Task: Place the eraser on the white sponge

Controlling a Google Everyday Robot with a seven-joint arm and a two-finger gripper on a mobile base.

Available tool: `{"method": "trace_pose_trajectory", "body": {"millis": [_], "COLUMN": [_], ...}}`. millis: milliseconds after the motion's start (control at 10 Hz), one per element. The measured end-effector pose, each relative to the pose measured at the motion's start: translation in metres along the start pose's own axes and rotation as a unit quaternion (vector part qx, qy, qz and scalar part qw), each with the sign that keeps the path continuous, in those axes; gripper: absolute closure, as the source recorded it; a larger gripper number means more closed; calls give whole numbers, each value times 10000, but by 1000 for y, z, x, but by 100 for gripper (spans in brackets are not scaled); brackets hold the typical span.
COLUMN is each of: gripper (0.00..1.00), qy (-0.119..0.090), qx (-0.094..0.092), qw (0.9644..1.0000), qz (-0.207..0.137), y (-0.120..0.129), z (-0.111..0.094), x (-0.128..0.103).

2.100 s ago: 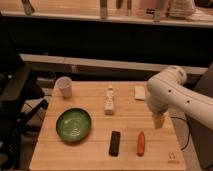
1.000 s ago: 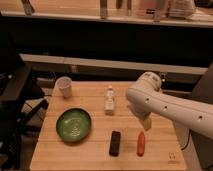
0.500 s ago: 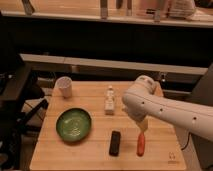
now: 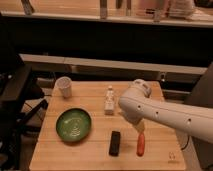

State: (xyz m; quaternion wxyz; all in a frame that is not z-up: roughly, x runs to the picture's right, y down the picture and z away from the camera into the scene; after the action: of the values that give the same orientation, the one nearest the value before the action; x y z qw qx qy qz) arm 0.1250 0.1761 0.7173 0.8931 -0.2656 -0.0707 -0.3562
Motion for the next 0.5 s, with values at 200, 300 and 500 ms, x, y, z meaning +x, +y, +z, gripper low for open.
{"method": "trace_pose_trajectory", "body": {"millis": [200, 300, 500], "gripper": [20, 20, 20], "qy": [-26, -54, -123], "qx": [53, 86, 137], "qw": [9998, 9995, 9985], "qz": [-198, -313, -513], "y": [0, -1, 1], "z": [6, 10, 21], "x": [-9, -13, -21]}}
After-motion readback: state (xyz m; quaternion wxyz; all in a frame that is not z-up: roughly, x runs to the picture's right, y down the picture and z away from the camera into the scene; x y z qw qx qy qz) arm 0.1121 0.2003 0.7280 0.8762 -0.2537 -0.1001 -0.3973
